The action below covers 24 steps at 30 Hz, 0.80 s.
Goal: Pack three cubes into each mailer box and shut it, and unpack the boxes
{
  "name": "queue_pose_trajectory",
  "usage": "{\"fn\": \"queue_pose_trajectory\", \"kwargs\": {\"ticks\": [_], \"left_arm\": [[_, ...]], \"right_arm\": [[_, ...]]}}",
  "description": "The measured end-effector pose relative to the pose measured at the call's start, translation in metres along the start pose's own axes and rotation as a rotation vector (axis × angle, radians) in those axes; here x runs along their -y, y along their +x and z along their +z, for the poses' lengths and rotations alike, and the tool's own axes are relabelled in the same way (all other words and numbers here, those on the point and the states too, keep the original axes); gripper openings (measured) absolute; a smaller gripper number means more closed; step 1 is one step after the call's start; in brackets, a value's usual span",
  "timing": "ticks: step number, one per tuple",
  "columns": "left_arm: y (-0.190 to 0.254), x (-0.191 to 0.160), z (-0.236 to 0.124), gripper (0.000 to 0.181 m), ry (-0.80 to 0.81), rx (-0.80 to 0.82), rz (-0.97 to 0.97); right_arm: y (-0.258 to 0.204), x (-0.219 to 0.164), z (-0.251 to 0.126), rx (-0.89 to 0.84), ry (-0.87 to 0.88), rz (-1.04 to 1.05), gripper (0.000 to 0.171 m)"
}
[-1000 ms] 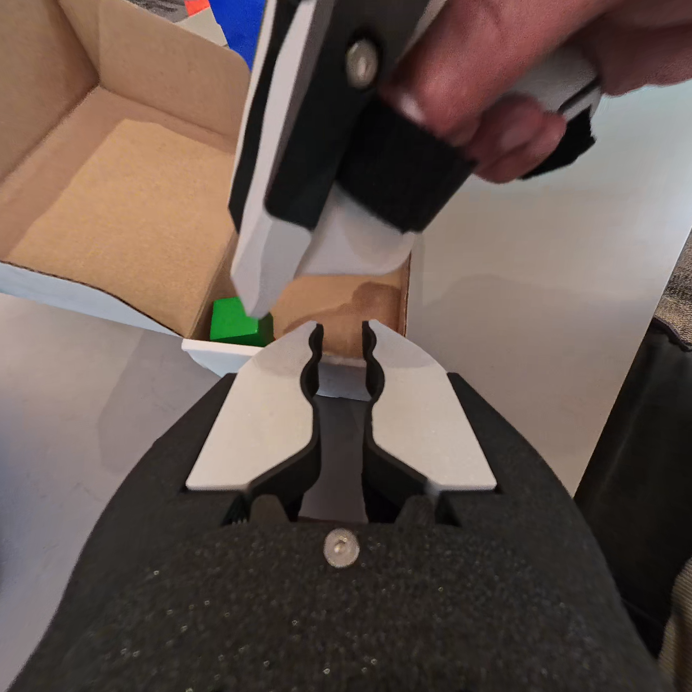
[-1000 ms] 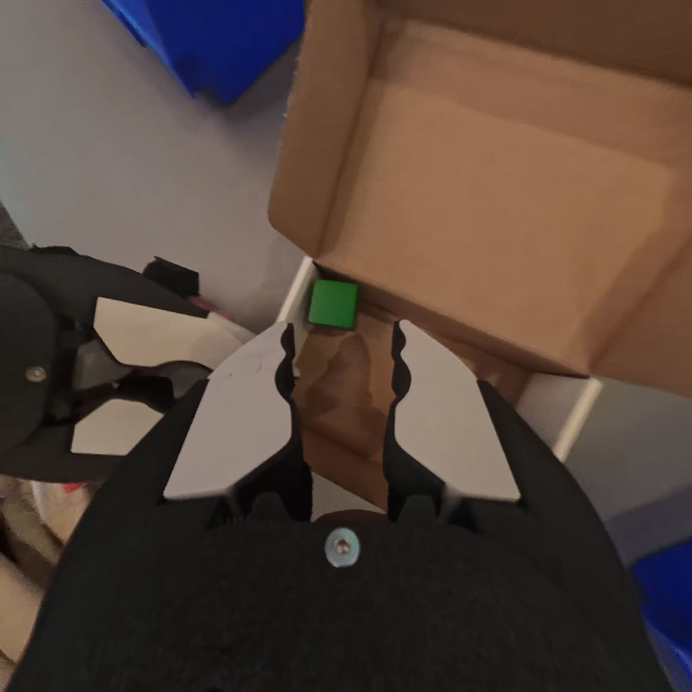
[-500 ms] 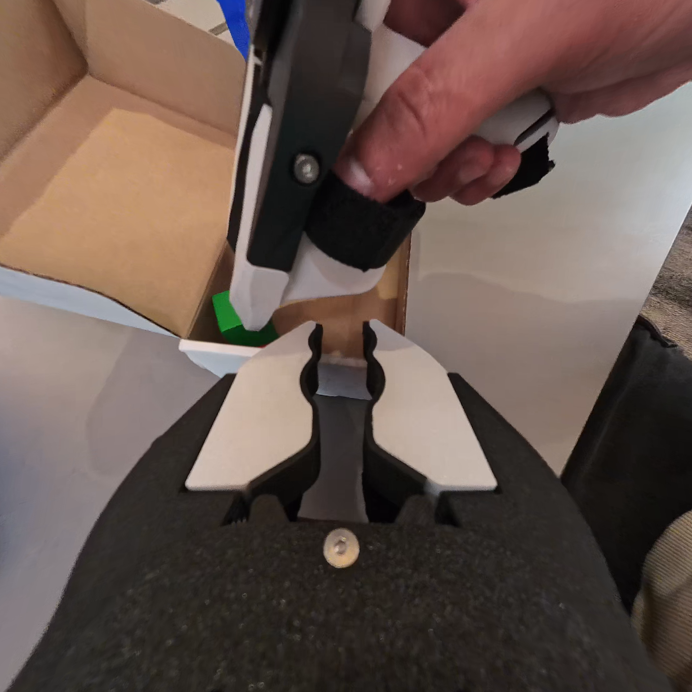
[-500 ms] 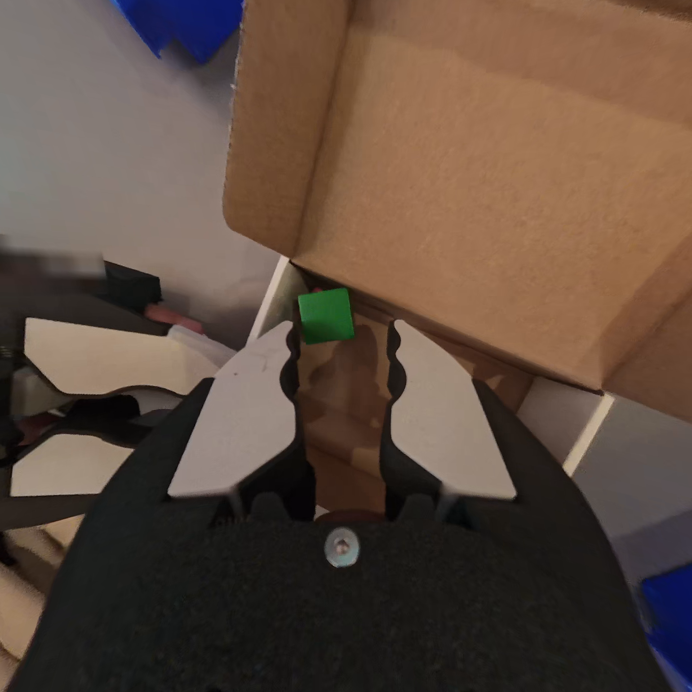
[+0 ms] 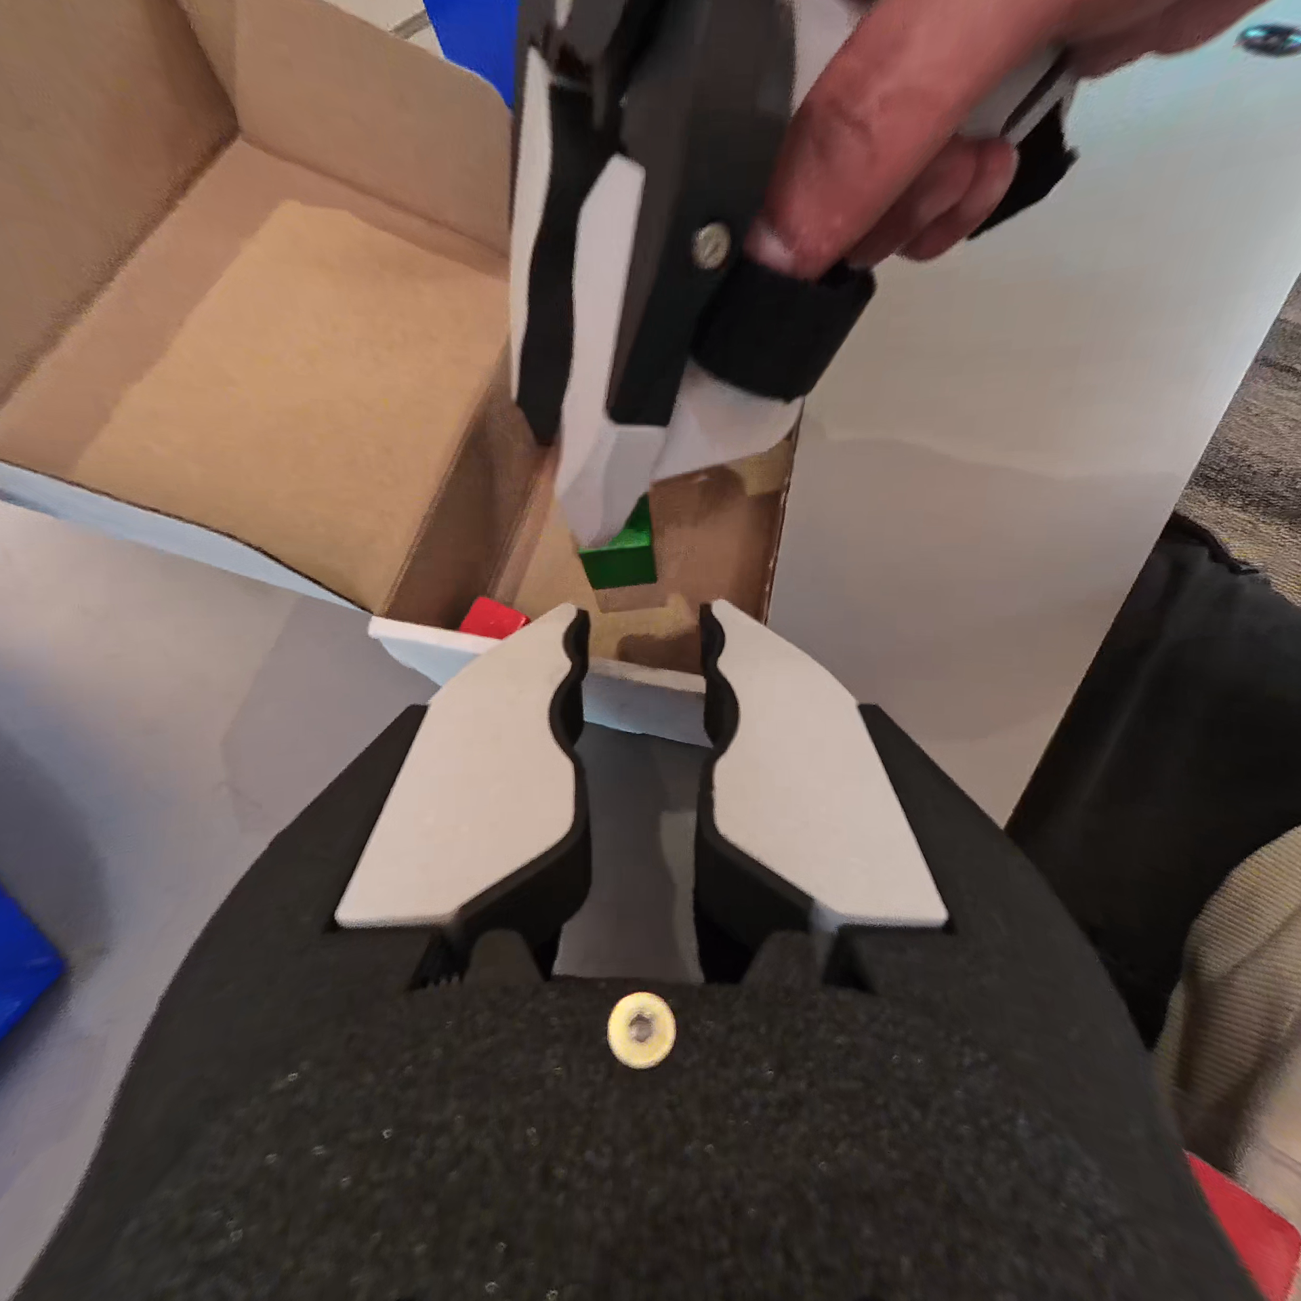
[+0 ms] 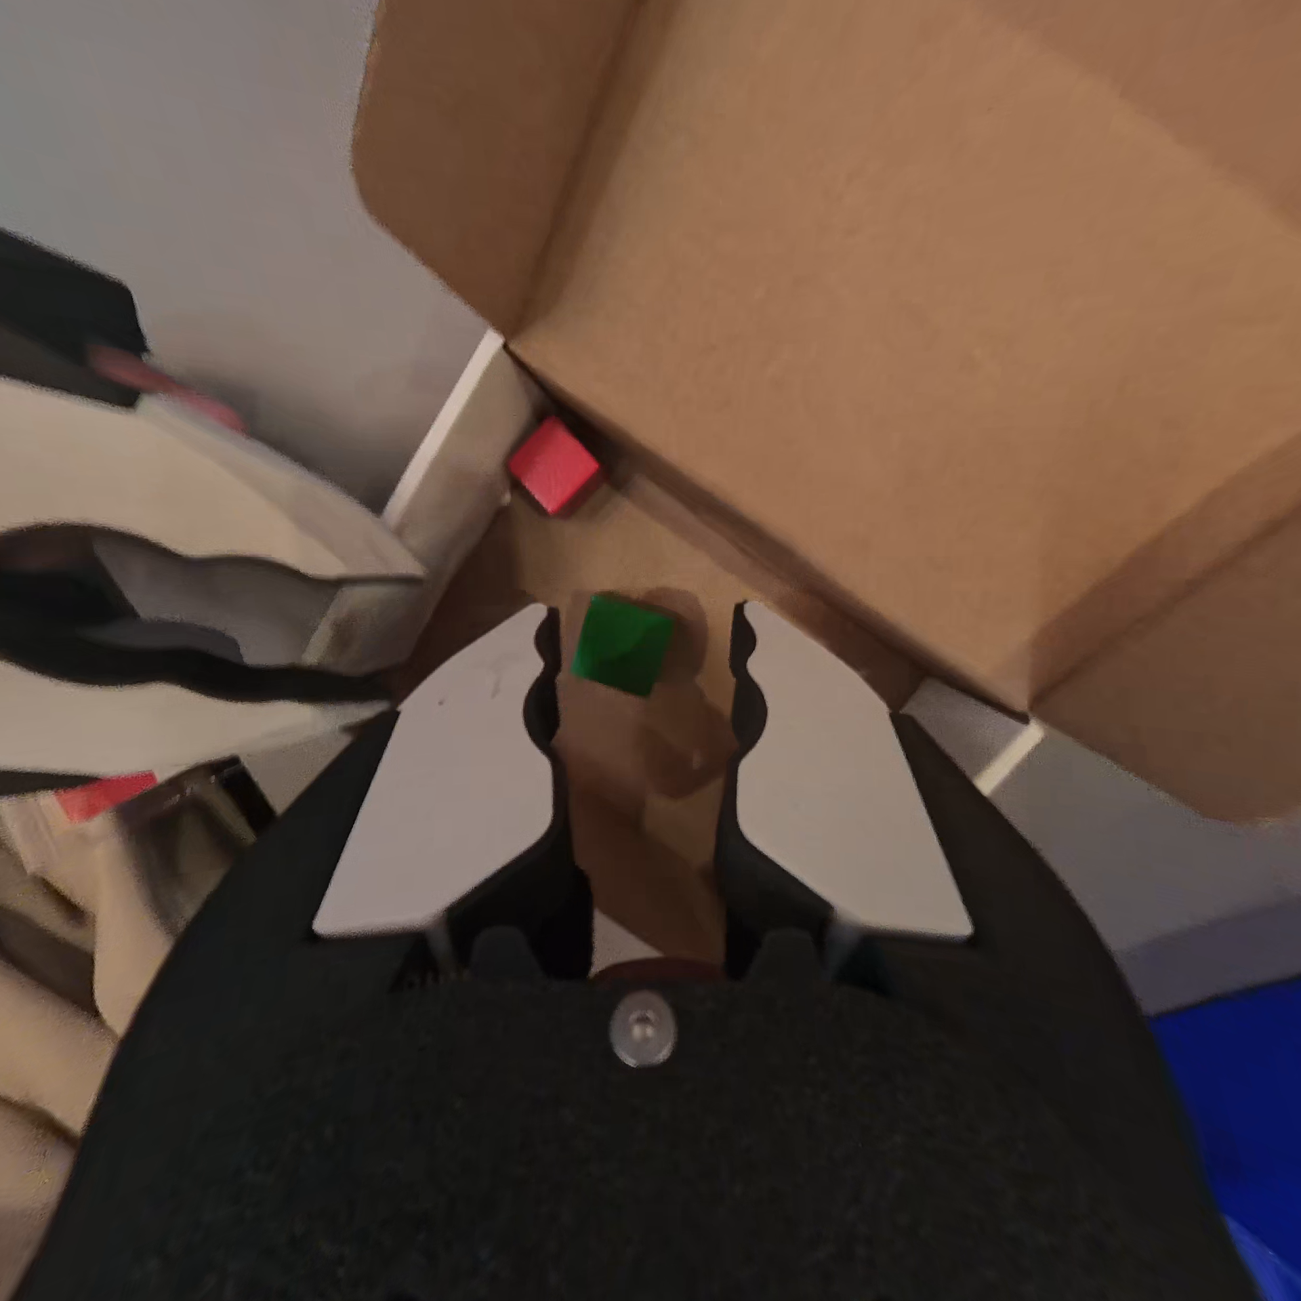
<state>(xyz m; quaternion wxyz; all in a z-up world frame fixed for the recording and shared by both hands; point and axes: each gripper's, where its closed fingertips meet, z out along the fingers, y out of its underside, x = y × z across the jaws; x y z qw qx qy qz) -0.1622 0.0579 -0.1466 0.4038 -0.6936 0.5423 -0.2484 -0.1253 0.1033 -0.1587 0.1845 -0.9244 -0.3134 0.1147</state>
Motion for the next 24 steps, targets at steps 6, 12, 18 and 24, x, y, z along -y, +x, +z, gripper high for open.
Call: {"fn": "queue_pose_trajectory", "kwargs": {"ticks": [6, 12, 18, 24], "left_arm": [[-0.004, -0.004, -0.006, 0.051, -0.02, 0.013, 0.005], [-0.005, -0.005, -0.001, 0.046, -0.029, 0.038, -0.005], [-0.001, 0.002, -0.014, 0.059, -0.02, 0.018, -0.027], [0.002, -0.024, 0.0, 0.087, -0.125, 0.03, -0.057]], "right_arm": [[-0.006, -0.015, 0.01, -0.006, -0.104, -0.054, 0.051], [-0.012, -0.016, 0.012, 0.023, -0.127, 0.046, 0.028], [-0.011, -0.016, 0.012, 0.023, -0.124, 0.059, 0.028], [-0.005, -0.01, 0.002, 0.006, -0.084, 0.038, 0.027]]}}
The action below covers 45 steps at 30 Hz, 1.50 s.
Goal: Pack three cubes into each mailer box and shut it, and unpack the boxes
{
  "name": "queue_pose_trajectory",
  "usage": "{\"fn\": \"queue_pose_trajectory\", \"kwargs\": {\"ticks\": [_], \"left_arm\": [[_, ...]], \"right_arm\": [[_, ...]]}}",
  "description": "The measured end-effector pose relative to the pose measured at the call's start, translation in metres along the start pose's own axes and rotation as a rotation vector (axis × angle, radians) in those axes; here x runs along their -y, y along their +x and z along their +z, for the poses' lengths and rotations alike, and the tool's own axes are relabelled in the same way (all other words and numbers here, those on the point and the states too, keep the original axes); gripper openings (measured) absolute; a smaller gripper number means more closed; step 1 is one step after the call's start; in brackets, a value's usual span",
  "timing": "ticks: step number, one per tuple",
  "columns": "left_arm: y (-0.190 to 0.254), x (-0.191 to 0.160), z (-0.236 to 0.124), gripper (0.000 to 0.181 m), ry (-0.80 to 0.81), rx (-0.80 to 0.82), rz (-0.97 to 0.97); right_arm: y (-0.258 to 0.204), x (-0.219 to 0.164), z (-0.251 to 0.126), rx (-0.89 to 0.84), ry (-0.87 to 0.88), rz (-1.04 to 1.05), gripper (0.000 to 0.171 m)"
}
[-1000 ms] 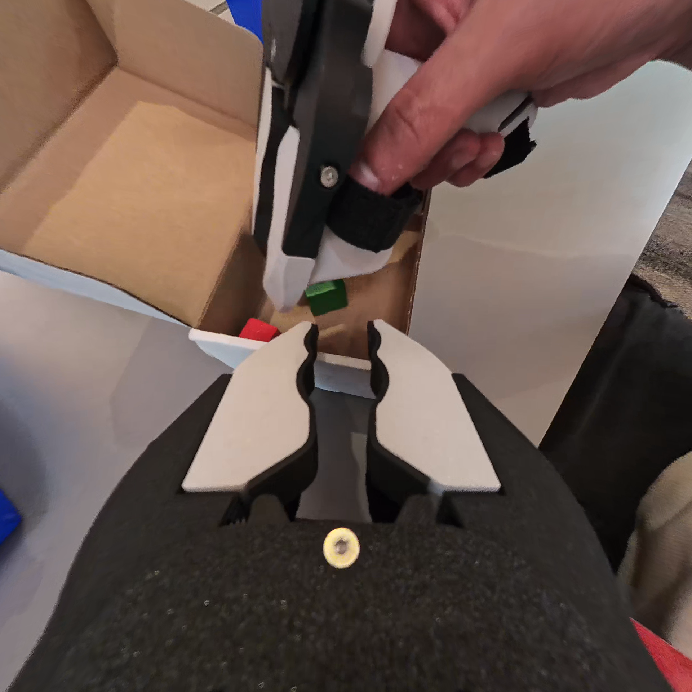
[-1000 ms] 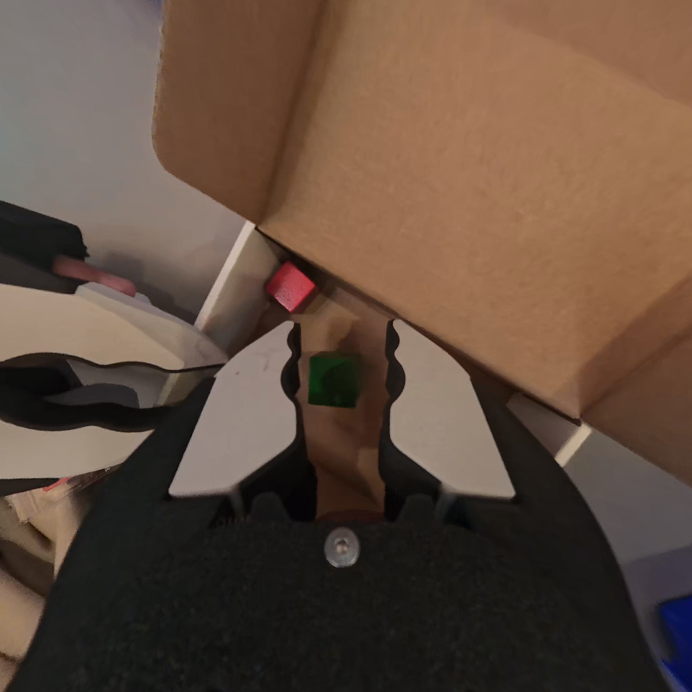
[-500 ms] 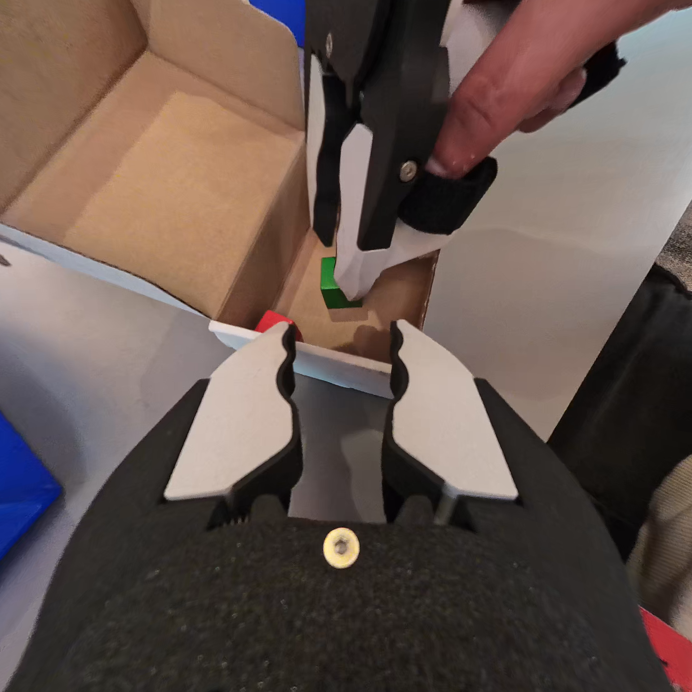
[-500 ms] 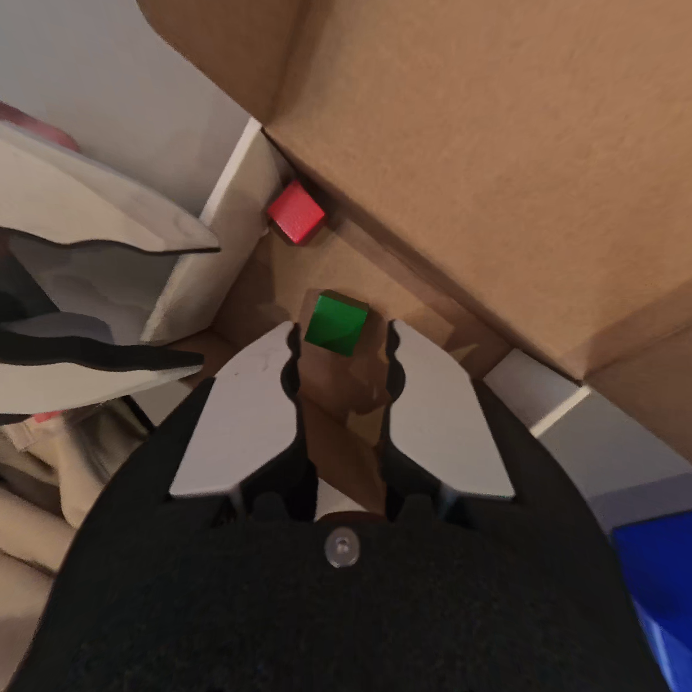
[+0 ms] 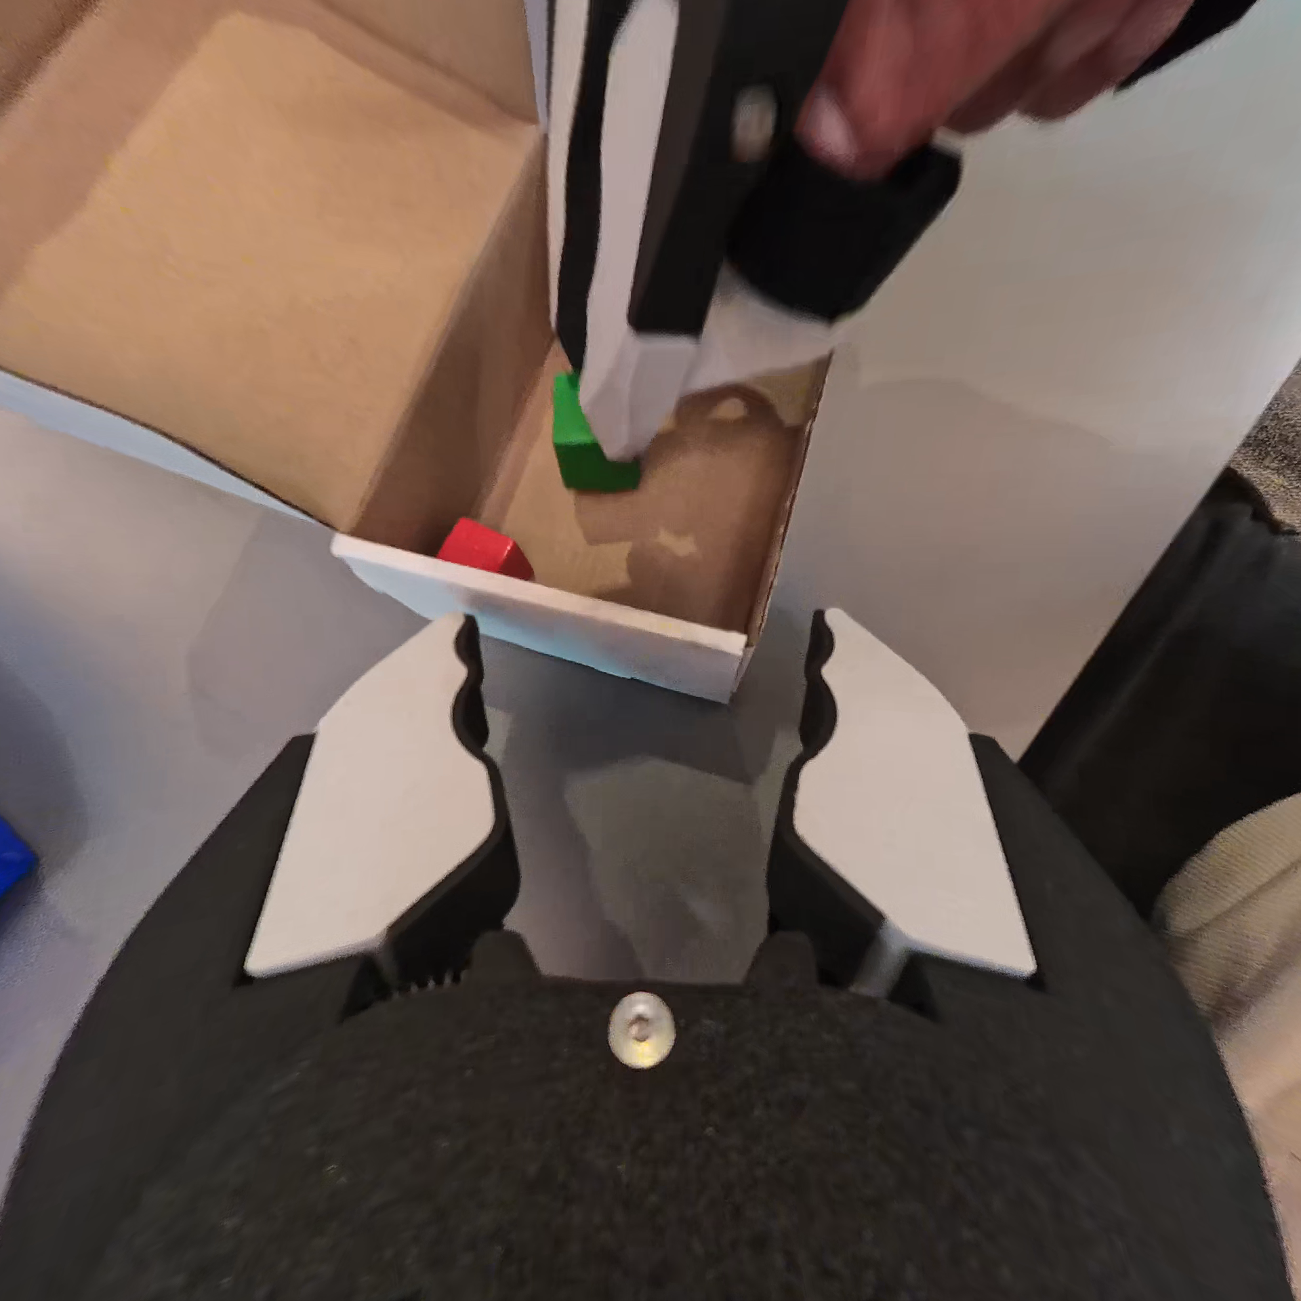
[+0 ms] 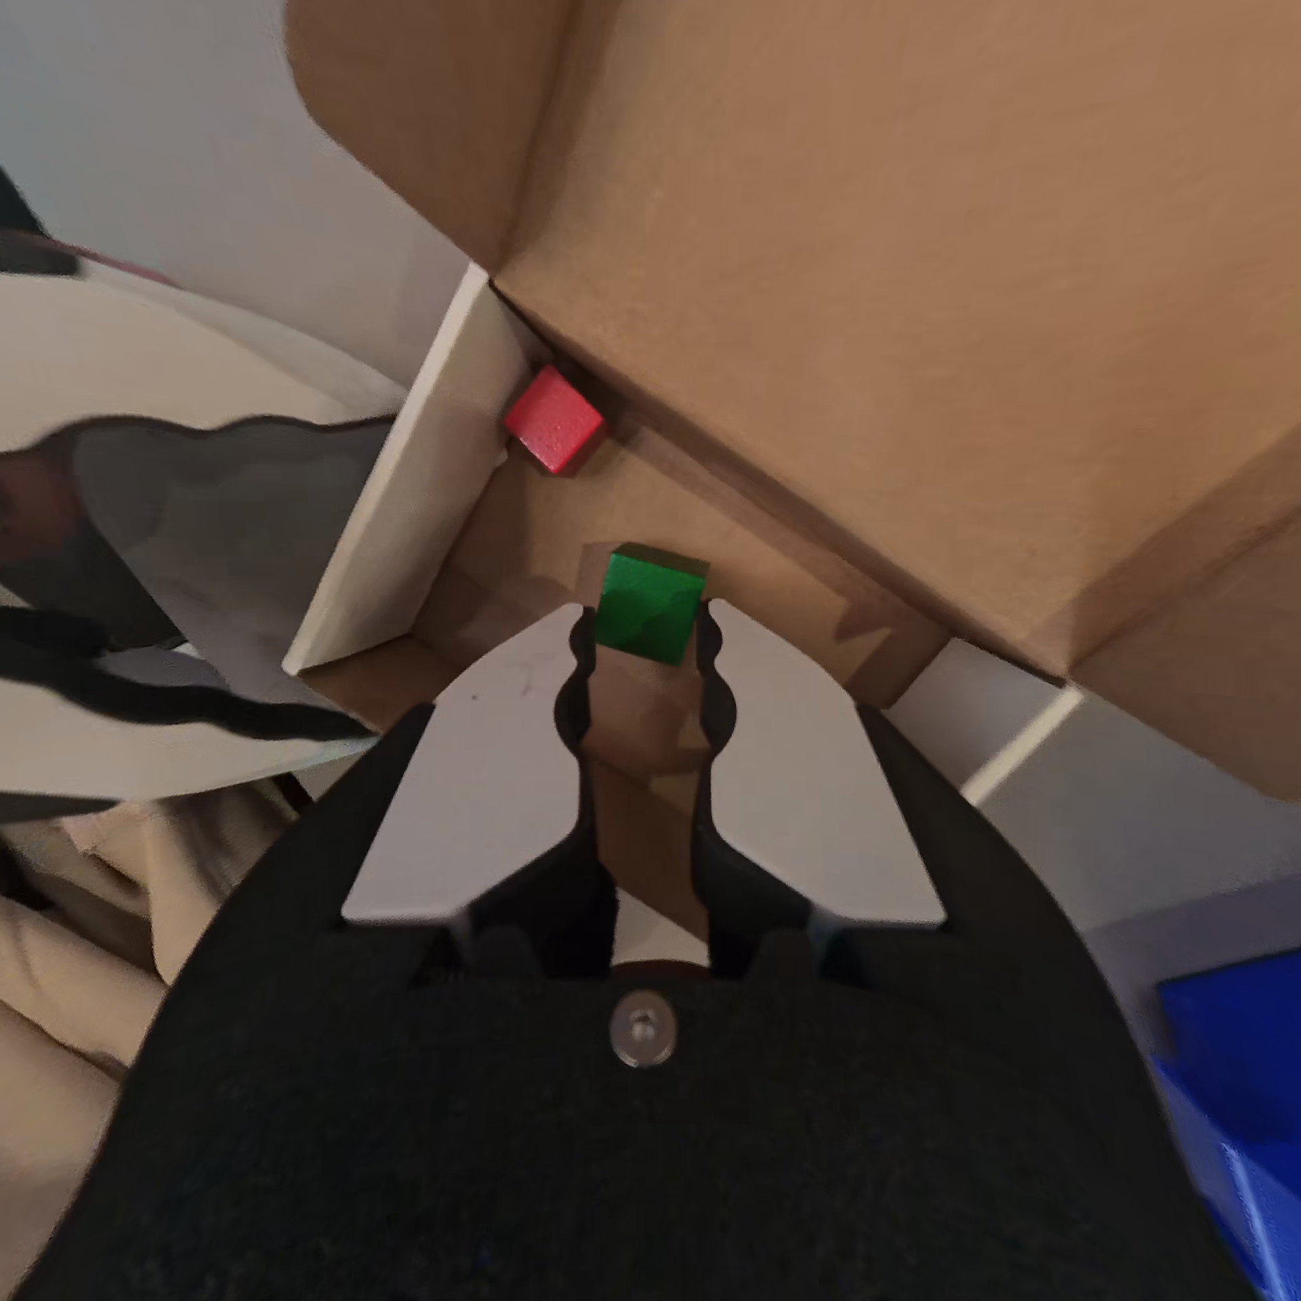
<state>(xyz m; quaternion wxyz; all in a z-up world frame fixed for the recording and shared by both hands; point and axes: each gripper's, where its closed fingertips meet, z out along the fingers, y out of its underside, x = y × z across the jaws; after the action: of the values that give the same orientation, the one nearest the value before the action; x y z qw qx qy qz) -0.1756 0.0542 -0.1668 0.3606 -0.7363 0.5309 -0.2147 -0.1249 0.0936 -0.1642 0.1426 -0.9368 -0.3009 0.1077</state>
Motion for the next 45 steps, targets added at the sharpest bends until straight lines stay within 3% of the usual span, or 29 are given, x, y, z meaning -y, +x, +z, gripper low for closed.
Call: {"fn": "queue_pose_trajectory", "kwargs": {"ticks": [3, 6, 9, 11, 14, 18, 23, 27, 34, 39, 43, 45], "left_arm": [[0.0, -0.001, 0.006, 0.083, -0.004, -0.002, -0.022], [-0.003, -0.002, 0.008, 0.076, -0.01, 0.011, -0.019], [-0.003, -0.005, 0.011, 0.075, -0.027, 0.0, -0.038], [-0.004, -0.008, 0.013, 0.074, -0.042, -0.005, -0.047], [-0.005, -0.008, 0.015, 0.073, -0.047, -0.003, -0.046], [-0.007, -0.007, 0.015, 0.07, -0.047, 0.006, -0.043], [-0.006, -0.008, 0.015, 0.068, -0.052, 0.013, -0.044], [-0.008, -0.005, 0.013, 0.073, -0.025, 0.018, -0.035], [-0.034, 0.004, 0.015, 0.128, 0.028, -0.041, -0.036], [-0.031, 0.01, 0.022, 0.133, 0.032, -0.193, -0.038], [-0.032, 0.008, 0.036, 0.144, -0.002, -0.223, 0.019], [-0.026, 0.008, 0.036, 0.135, -0.003, -0.258, 0.042]], "right_arm": [[0.01, 0.011, -0.036, -0.016, 0.112, 0.009, 0.027], [0.05, 0.011, -0.105, -0.126, 0.278, 0.09, 0.027], [0.113, -0.023, -0.173, -0.276, 0.406, 0.258, 0.027], [0.167, -0.071, -0.197, -0.421, 0.396, 0.417, 0.027], [0.221, -0.144, -0.185, -0.474, 0.27, 0.624, 0.027], [0.242, -0.188, -0.14, -0.332, 0.131, 0.739, 0.027], [0.244, -0.188, -0.108, -0.145, 0.038, 0.72, 0.027], [0.248, -0.202, -0.088, -0.184, -0.09, 0.712, 0.028], [0.245, -0.189, -0.101, -0.281, -0.087, 0.678, 0.04], [0.192, -0.106, -0.145, -0.367, 0.102, 0.452, 0.041], [0.086, -0.011, -0.138, -0.088, 0.374, 0.174, 0.04], [0.037, 0.015, -0.114, 0.091, 0.434, 0.104, 0.04]]}}
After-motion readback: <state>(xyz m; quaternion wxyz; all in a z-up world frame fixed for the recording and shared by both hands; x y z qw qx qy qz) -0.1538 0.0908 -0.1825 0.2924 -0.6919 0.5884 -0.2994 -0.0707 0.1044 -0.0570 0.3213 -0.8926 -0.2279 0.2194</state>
